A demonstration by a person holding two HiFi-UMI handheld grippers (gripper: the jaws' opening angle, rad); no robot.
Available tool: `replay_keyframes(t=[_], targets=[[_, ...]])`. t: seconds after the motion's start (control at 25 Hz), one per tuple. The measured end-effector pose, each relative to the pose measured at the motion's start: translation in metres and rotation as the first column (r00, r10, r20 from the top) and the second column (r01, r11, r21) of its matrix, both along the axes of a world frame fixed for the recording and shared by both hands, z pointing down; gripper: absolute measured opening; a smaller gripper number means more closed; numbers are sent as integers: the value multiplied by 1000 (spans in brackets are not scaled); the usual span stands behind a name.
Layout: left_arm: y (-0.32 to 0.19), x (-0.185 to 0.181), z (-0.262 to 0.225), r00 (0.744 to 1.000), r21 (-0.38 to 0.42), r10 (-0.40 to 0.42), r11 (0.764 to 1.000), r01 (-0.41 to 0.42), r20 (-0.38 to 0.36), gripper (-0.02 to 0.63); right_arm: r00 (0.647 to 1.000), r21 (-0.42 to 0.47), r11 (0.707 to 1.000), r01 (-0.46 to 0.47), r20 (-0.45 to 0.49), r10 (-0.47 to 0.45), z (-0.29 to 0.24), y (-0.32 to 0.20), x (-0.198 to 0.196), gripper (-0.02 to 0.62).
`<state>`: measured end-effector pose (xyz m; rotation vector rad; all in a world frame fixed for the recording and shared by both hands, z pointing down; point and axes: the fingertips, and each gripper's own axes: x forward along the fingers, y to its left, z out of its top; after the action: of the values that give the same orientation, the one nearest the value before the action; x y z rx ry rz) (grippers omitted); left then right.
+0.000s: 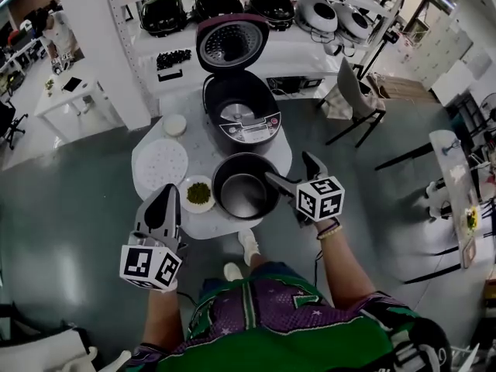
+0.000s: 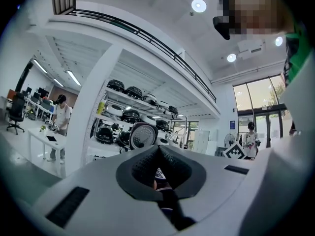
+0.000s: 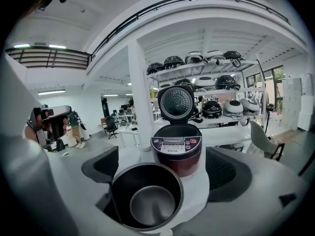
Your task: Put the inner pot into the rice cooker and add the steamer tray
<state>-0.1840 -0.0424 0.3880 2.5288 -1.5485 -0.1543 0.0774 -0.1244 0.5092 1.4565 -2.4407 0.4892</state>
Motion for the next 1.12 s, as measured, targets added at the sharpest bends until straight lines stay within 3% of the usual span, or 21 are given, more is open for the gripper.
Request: replay_keyframes(t=[0.36, 0.68, 1.12], targets=[[-24, 20, 15, 1000, -37, 3, 999, -3, 11, 20, 999, -141, 990, 19, -43, -25, 72, -29, 5, 537], [-55, 29, 22, 999, -66, -13, 998, 15, 37, 20, 994, -303, 951, 68, -59, -90, 141, -46, 5, 503], [-84, 37, 36, 998, -95, -39, 994, 44, 55, 20, 981, -420, 899, 129, -80, -178, 203, -63, -1, 492]])
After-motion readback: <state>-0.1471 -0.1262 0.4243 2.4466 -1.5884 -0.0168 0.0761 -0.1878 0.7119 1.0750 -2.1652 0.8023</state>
